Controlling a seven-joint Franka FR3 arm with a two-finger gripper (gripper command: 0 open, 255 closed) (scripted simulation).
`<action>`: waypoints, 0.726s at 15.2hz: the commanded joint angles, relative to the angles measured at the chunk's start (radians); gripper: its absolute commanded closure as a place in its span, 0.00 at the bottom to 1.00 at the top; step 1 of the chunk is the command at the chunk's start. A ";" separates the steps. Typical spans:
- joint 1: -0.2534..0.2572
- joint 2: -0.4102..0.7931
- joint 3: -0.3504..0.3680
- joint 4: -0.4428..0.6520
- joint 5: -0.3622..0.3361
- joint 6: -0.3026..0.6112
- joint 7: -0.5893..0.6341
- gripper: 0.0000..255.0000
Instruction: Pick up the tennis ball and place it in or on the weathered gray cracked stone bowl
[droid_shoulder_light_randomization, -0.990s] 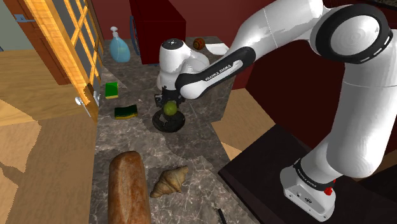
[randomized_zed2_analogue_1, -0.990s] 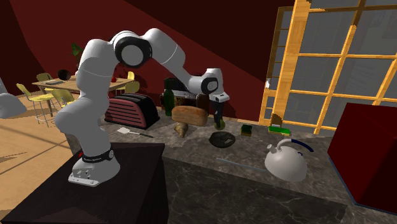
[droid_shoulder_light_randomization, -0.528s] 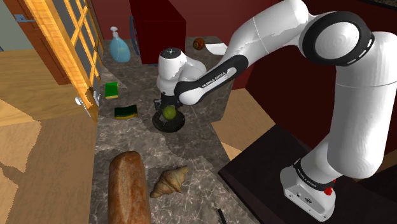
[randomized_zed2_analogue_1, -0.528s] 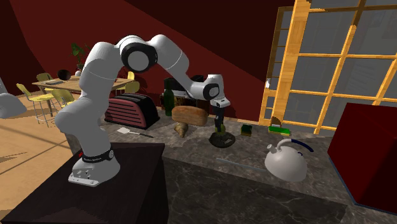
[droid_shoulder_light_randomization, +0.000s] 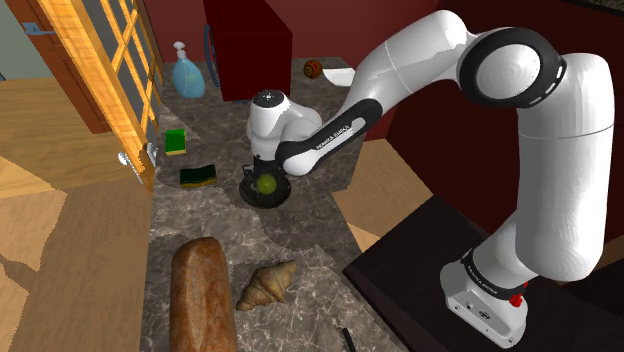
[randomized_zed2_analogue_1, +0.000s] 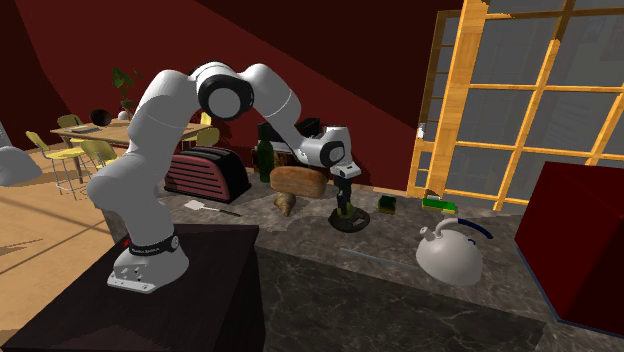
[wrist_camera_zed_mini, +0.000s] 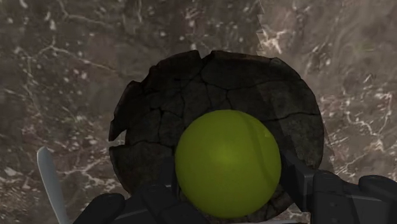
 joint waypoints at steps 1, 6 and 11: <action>0.001 0.002 -0.001 0.001 -0.001 0.002 0.001 1.00; 0.001 0.002 -0.001 0.001 -0.001 0.002 0.001 1.00; 0.001 0.002 -0.001 0.001 -0.001 0.002 0.001 0.00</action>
